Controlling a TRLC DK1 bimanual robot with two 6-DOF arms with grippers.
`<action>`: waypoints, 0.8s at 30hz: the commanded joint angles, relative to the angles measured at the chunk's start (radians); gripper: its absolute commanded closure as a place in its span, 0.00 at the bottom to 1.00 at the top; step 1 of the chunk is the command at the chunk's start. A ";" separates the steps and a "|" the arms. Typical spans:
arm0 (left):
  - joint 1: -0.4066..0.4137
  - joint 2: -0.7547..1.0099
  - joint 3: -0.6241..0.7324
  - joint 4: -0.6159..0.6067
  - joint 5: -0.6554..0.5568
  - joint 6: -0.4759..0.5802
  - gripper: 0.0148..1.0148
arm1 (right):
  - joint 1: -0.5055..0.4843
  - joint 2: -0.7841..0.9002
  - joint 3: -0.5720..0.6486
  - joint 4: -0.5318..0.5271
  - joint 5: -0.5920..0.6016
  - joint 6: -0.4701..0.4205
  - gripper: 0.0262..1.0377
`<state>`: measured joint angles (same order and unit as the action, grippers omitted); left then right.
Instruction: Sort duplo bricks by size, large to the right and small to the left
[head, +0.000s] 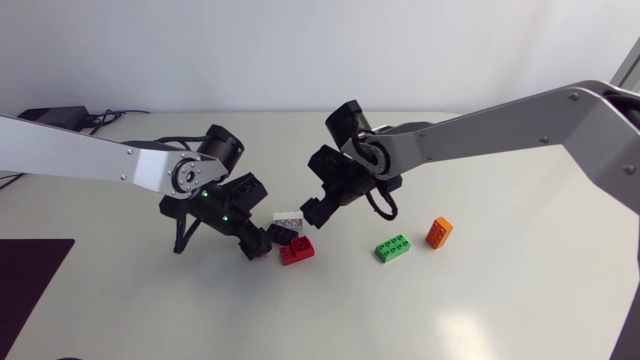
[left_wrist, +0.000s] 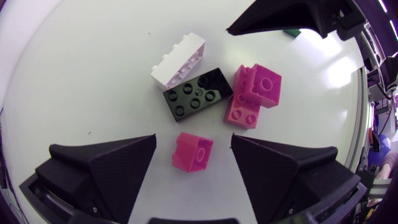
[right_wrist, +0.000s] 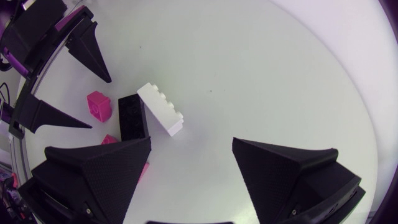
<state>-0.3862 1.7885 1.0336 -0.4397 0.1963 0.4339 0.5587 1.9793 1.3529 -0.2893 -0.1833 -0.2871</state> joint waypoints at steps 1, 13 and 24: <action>0.004 0.037 -0.030 0.004 0.008 0.022 0.24 | 0.003 -0.028 -0.040 -0.010 0.001 0.016 0.10; 0.020 0.065 -0.063 0.016 0.009 0.026 0.70 | 0.032 -0.034 -0.054 -0.016 0.011 0.026 0.10; 0.061 -0.034 -0.149 0.019 0.008 0.060 0.70 | 0.107 -0.099 -0.087 -0.077 0.056 0.095 0.10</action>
<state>-0.3447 1.7878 0.9222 -0.4080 0.2024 0.4606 0.6510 1.9072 1.2945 -0.3428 -0.1394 -0.2237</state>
